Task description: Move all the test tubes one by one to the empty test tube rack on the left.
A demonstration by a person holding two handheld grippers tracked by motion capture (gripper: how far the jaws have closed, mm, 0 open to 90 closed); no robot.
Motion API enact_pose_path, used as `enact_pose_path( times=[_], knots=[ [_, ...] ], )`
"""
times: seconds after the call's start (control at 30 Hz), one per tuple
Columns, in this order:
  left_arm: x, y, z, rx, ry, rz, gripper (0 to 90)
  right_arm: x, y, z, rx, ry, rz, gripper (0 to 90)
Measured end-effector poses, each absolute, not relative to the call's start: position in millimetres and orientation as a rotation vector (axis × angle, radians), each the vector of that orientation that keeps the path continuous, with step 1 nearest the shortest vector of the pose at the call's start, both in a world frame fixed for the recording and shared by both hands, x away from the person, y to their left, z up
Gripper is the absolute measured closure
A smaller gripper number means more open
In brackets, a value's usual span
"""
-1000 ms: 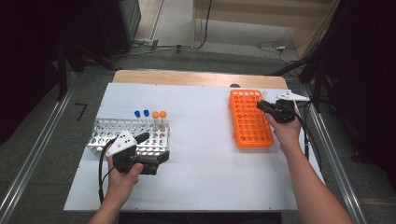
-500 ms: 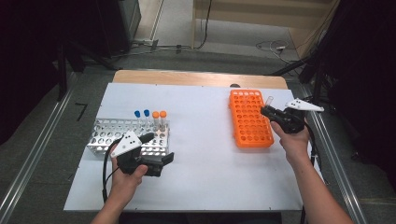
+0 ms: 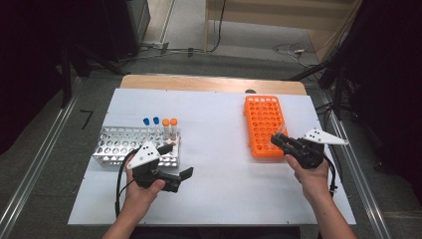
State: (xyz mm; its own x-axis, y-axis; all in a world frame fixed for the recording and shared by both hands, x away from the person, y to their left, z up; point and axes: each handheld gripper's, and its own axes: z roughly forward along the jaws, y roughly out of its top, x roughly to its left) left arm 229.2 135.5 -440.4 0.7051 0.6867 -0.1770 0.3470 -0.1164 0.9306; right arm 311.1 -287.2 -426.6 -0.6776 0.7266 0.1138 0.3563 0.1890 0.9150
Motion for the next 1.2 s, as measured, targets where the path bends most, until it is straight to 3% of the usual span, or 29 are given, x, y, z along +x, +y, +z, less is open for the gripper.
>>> enact_pose_path(
  times=[0.37, 0.97, 1.2],
  knots=[
    [223.4, 118.2, -436.5, 1.751, 0.81, 0.363, 3.8, 277.4, -250.2, -439.2, 0.909, 2.249, 1.495, 74.2],
    [220.3, 92.5, -431.4, 1.775, 0.776, 0.319, 23.2, 253.5, -195.6, -447.9, 0.746, 2.39, 1.518, 74.2],
    [218.5, 80.6, -429.8, 1.784, 0.718, 0.283, 35.2, 247.3, -179.7, -452.0, 0.696, 2.434, 1.519, 74.2]
  ],
)
